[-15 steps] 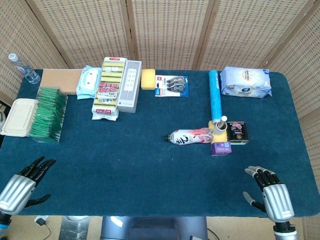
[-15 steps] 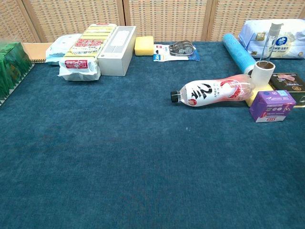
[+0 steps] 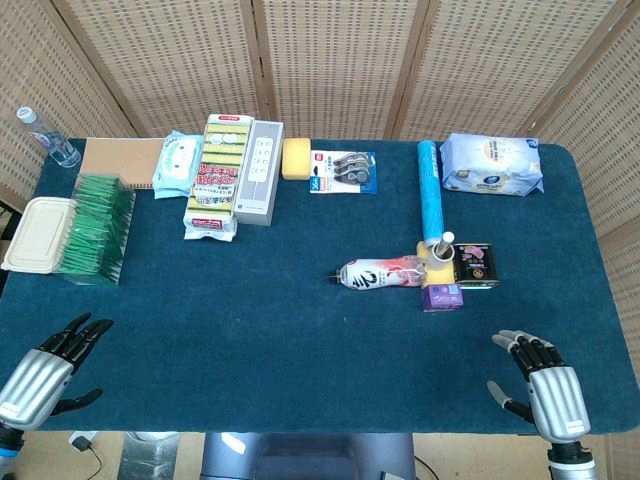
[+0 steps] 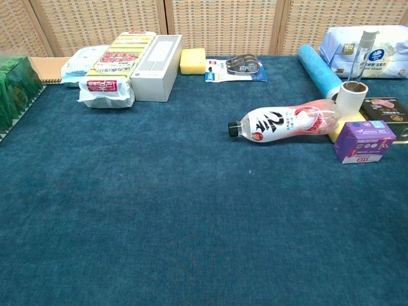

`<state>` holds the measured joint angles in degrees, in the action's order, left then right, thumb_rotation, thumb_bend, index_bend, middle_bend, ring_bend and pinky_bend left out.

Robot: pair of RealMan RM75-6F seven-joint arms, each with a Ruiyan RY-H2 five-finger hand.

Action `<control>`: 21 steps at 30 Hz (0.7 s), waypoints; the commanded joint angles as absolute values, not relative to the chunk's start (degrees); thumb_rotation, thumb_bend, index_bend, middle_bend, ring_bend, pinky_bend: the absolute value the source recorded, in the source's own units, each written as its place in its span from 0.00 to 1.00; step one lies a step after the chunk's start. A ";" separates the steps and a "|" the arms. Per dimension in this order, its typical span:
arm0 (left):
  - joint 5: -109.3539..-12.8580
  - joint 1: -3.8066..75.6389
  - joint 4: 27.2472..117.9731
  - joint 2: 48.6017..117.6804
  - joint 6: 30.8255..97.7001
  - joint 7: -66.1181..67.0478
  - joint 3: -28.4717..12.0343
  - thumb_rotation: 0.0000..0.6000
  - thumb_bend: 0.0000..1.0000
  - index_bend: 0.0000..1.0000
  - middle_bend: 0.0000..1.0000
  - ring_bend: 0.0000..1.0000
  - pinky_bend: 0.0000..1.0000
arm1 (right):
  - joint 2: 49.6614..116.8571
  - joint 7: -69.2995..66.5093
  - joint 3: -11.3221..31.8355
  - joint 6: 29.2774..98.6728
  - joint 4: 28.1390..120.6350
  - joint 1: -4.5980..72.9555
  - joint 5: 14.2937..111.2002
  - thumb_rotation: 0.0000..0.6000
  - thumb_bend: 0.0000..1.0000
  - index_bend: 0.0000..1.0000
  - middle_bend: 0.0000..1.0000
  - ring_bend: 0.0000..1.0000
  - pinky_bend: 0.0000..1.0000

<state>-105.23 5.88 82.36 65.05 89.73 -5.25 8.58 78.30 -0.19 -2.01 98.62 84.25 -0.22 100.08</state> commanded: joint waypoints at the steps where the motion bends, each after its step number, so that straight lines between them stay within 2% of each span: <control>1: -105.06 5.86 82.27 65.02 89.66 -5.43 8.62 1.00 0.11 0.00 0.16 0.08 0.30 | 78.39 -0.73 -1.71 98.59 84.46 -0.24 99.87 1.00 0.24 0.25 0.29 0.28 0.29; 10: -104.25 4.85 81.46 65.04 91.28 -7.01 8.47 1.00 0.11 0.00 0.16 0.08 0.30 | 78.30 1.58 -0.96 96.05 86.55 1.32 100.20 1.00 0.24 0.25 0.29 0.28 0.30; 21: -104.73 4.29 80.98 65.17 92.34 -7.14 8.60 1.00 0.11 0.00 0.16 0.08 0.30 | 78.54 -2.99 4.09 89.25 89.90 5.55 92.95 1.00 0.24 0.25 0.29 0.29 0.32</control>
<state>-104.72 4.30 80.99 65.18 92.33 -7.12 8.59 78.47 -2.38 3.43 89.97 89.53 4.93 93.65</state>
